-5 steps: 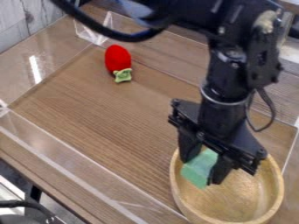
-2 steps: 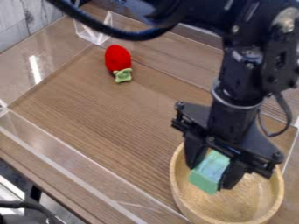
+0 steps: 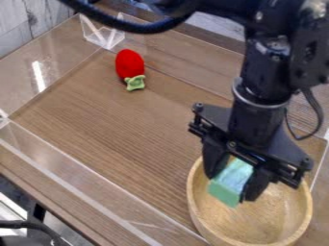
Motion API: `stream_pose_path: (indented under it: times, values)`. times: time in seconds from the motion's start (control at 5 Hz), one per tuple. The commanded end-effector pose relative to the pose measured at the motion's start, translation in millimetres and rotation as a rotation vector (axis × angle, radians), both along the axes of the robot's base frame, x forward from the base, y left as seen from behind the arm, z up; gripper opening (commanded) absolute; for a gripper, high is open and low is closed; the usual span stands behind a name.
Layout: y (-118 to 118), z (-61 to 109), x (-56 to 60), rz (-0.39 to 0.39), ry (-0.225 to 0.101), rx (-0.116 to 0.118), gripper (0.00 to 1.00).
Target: Put the green stick in the brown bowl
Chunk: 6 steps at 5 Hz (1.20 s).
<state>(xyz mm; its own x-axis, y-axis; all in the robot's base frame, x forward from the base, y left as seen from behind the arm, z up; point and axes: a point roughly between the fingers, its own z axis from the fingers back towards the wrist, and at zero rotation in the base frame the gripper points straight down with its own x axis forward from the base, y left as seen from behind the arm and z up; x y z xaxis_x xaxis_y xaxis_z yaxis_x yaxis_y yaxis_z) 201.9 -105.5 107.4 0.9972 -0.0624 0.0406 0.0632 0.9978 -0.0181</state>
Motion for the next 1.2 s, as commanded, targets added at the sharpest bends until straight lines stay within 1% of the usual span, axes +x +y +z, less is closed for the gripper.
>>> stream_pose_path:
  times: [0.0,0.2,0.4,0.6,0.8,1.0]
  values:
    - [9.3,11.1,11.3,0.005,-0.05,-0.027,0.0]
    - [3.0,8.6,11.5,0.024,-0.051,-0.034,0.0]
    - [-0.5,-1.7,11.6,0.019,-0.046,-0.039,1.0]
    - [-0.2,-2.8,14.6,0.026,-0.053,-0.041,1.0]
    - [11.0,2.7,13.3,-0.003,-0.058,-0.034,1.0]
    - [25.3,14.1,15.2,-0.025,-0.081,-0.025,1.0]
